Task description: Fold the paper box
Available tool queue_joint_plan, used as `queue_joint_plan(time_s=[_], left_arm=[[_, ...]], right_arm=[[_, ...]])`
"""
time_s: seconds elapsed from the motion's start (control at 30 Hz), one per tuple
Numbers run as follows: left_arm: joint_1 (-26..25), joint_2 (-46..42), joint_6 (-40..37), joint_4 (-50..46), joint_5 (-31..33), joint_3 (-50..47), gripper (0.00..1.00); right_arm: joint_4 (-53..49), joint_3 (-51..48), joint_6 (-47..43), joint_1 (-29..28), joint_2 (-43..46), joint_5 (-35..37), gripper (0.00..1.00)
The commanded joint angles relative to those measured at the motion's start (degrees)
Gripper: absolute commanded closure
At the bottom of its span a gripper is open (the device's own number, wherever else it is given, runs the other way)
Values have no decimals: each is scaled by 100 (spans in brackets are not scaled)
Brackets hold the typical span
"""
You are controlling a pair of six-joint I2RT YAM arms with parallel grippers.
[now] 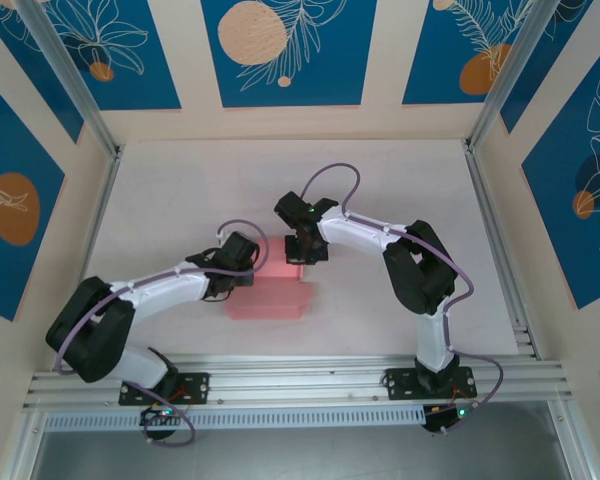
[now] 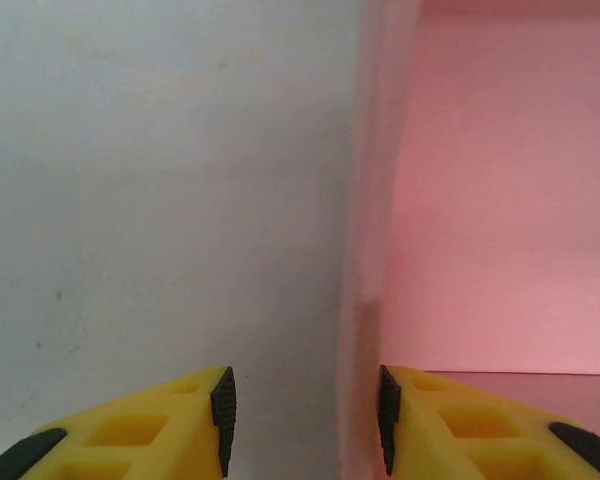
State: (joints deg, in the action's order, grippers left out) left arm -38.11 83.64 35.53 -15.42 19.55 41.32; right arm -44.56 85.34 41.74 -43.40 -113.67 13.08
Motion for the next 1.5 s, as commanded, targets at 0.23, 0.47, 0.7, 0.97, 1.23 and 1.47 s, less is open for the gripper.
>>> queue_joint_plan(time_s=[0.23, 0.47, 0.7, 0.97, 1.23, 1.47], left_arm=[[-84, 594, -74, 488, 458, 95, 64], [-89, 906, -66, 300, 1081, 235, 75], [-87, 1110, 210, 189, 1458, 402, 82], [-65, 710, 160, 823, 846, 299, 72], [-15, 412, -11, 858, 825, 232, 69], [23, 476, 12, 594, 775, 192, 69]], right_arm=[[-44, -62, -25, -55, 264, -122, 100], [-7, -88, -25, -55, 257, -125, 100], [75, -166, 14, -62, 200, -231, 100], [94, -216, 45, -68, 141, -263, 100], [105, -176, 44, -81, 134, -280, 100], [83, -146, 51, -95, 143, -262, 100]])
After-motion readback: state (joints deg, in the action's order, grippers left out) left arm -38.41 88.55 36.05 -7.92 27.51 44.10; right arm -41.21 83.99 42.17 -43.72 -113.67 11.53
